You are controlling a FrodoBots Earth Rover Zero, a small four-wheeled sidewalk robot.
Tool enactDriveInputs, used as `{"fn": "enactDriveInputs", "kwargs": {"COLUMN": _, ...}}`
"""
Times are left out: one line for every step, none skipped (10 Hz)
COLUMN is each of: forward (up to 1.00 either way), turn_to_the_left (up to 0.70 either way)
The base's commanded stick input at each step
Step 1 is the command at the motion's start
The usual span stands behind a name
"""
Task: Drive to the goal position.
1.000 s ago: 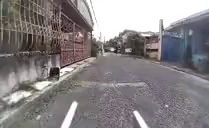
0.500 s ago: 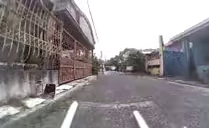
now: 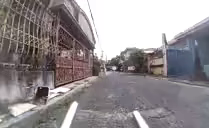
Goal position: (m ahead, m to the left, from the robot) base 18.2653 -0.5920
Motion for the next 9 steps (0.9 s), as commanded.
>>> {"fn": "enactDriveInputs", "kwargs": {"forward": 0.7, "turn_to_the_left": 0.0}}
{"fn": "enactDriveInputs", "kwargs": {"forward": 0.76, "turn_to_the_left": 0.0}}
{"fn": "enactDriveInputs", "kwargs": {"forward": 0.85, "turn_to_the_left": 0.0}}
{"fn": "enactDriveInputs", "kwargs": {"forward": 0.85, "turn_to_the_left": 0.0}}
{"fn": "enactDriveInputs", "kwargs": {"forward": 0.85, "turn_to_the_left": 0.0}}
{"fn": "enactDriveInputs", "kwargs": {"forward": 0.85, "turn_to_the_left": 0.0}}
{"fn": "enactDriveInputs", "kwargs": {"forward": 0.85, "turn_to_the_left": 0.0}}
{"fn": "enactDriveInputs", "kwargs": {"forward": 0.85, "turn_to_the_left": 0.0}}
{"fn": "enactDriveInputs", "kwargs": {"forward": 0.85, "turn_to_the_left": -0.04}}
